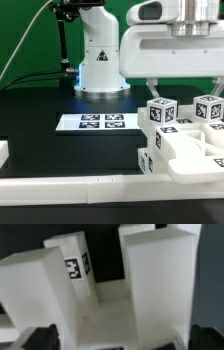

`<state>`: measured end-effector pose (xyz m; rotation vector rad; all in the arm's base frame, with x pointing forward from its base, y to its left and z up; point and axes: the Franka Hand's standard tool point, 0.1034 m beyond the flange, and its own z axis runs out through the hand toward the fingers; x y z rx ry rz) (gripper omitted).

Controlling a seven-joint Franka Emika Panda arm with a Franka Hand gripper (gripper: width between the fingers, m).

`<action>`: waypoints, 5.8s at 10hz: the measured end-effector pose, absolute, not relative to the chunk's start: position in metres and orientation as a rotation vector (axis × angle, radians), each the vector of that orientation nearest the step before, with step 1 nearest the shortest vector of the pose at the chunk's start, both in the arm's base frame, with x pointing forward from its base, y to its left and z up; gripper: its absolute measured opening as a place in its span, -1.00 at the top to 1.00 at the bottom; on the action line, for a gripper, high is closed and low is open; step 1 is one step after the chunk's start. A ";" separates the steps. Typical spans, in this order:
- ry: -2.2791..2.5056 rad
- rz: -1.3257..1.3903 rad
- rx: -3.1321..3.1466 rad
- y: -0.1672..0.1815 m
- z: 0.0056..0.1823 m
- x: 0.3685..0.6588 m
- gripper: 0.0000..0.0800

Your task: Assemble chair

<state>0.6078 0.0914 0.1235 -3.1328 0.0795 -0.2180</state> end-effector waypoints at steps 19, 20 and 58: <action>-0.238 -0.369 -3.112 0.115 0.129 0.647 -0.62; -0.235 -0.377 -3.107 0.121 0.124 0.644 -0.62; -0.879 -0.168 -3.102 0.134 0.110 0.640 0.29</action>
Offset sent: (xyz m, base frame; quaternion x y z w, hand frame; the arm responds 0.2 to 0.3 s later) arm 0.0204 0.0308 0.0056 0.0206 0.0058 -0.0266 0.9994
